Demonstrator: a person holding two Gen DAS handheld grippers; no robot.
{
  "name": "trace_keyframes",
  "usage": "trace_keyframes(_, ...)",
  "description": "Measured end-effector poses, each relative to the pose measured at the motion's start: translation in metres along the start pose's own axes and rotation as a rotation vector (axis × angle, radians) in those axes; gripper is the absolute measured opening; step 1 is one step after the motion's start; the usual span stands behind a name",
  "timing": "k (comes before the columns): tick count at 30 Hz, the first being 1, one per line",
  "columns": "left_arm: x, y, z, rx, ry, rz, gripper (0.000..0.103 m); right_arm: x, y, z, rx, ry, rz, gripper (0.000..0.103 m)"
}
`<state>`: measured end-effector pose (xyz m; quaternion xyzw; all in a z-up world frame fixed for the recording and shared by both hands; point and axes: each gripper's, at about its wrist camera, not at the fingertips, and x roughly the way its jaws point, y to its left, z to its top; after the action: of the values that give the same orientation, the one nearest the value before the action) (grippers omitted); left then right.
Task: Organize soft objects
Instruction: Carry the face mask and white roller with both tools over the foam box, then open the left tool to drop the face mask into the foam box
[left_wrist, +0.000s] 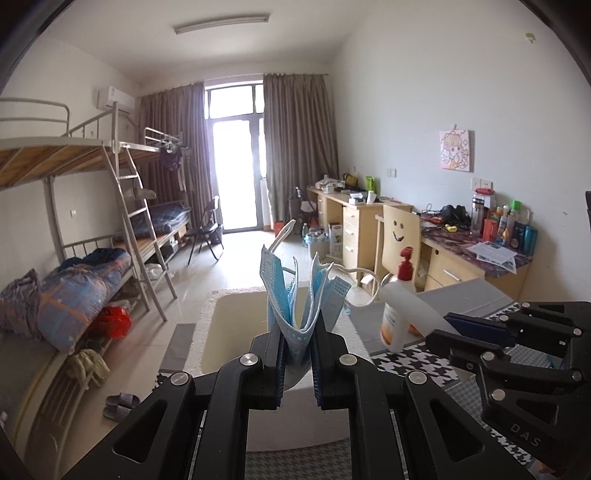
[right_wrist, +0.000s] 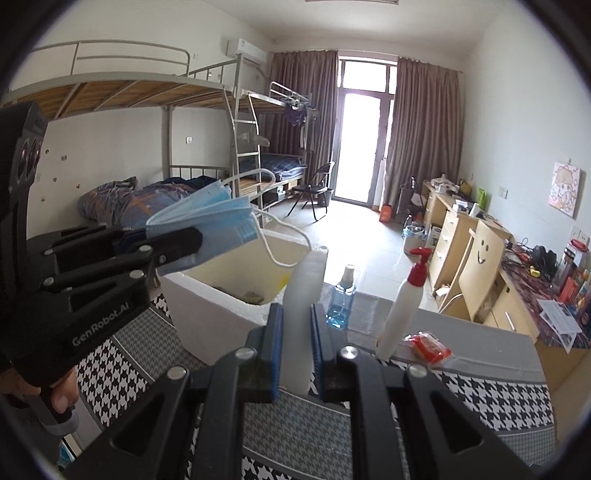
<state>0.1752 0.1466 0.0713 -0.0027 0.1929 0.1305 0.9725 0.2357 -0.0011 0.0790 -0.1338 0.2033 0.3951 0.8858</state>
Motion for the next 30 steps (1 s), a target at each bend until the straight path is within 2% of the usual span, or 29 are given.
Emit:
trace_keyframes(13, 0.038, 0.014, 0.009, -0.013, 0.060, 0.025, 0.013, 0.026, -0.004, 0.010, 0.017, 0.036, 0.017, 0.018)
trace_keyframes(26, 0.076, 0.025, 0.004, -0.032, 0.155, 0.010, 0.013, 0.034, 0.001, 0.015, 0.008, 0.050, -0.007, 0.018)
trace_keyframes(29, 0.083, 0.028, 0.003, -0.044, 0.179, 0.012, 0.030, 0.035, 0.003, 0.016, 0.012, 0.053, -0.009, 0.018)
trace_keyframes(30, 0.085, 0.030, 0.003, -0.045, 0.184, 0.015, 0.045, 0.036, 0.004, 0.017, 0.013, 0.055, -0.010, 0.018)
